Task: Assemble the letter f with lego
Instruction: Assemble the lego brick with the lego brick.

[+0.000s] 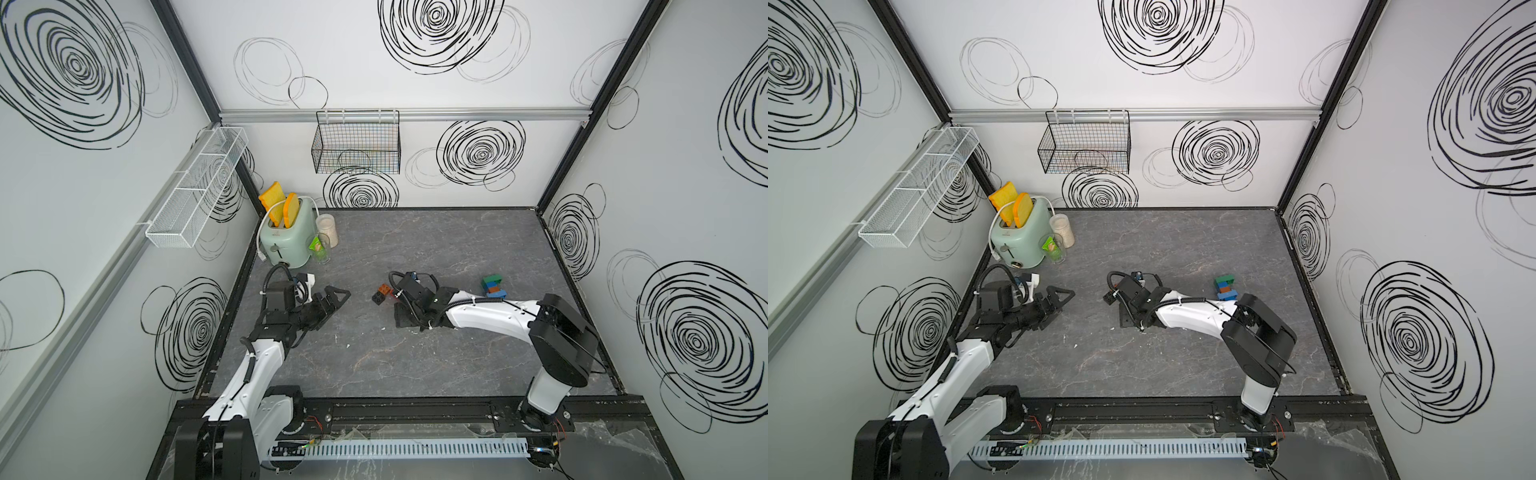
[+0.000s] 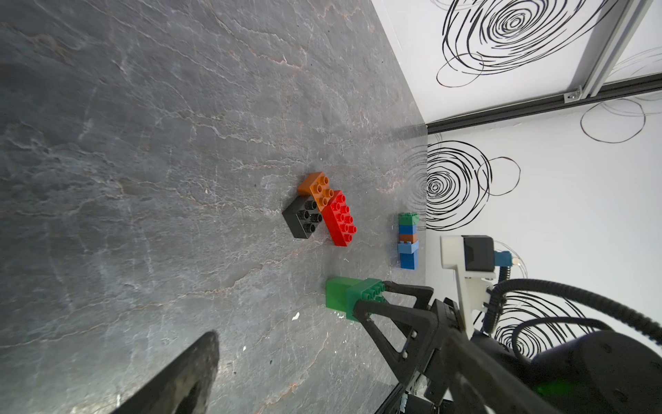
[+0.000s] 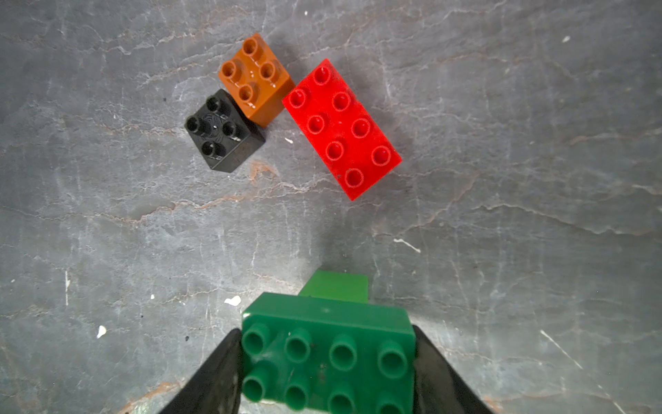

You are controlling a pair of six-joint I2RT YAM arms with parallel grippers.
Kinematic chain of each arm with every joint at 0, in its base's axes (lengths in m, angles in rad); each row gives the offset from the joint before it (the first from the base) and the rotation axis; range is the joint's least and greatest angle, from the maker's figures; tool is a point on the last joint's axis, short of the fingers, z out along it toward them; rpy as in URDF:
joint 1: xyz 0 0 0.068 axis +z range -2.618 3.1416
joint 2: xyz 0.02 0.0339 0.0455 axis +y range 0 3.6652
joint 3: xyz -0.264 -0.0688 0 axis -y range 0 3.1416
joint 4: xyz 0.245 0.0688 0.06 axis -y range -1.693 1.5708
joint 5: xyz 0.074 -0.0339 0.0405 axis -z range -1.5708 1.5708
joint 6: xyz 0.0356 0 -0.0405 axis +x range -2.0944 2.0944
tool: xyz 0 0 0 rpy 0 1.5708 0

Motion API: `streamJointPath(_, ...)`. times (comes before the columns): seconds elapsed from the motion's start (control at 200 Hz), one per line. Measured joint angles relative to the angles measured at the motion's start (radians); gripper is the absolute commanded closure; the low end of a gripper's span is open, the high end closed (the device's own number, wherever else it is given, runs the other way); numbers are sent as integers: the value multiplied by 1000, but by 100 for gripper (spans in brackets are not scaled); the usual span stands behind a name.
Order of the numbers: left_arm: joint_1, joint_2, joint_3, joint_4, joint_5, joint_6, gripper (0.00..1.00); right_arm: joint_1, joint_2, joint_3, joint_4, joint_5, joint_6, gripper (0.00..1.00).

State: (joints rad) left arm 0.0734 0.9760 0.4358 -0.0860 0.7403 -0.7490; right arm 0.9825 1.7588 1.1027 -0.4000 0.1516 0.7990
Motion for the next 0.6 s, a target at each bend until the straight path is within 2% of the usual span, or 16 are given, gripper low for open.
streamJointPath(0.34,-17,-14,0,1,-5,8,2,-27,-10,17,-13,-8,-44,48)
streamJointPath(0.475,-79,-17,0,4,-7,20,2,-78,-23,3,-3,-35,-75,47)
streamJointPath(0.6,-181,-11,17,-9,-19,35,2,-136,-49,-27,5,-45,-105,47)
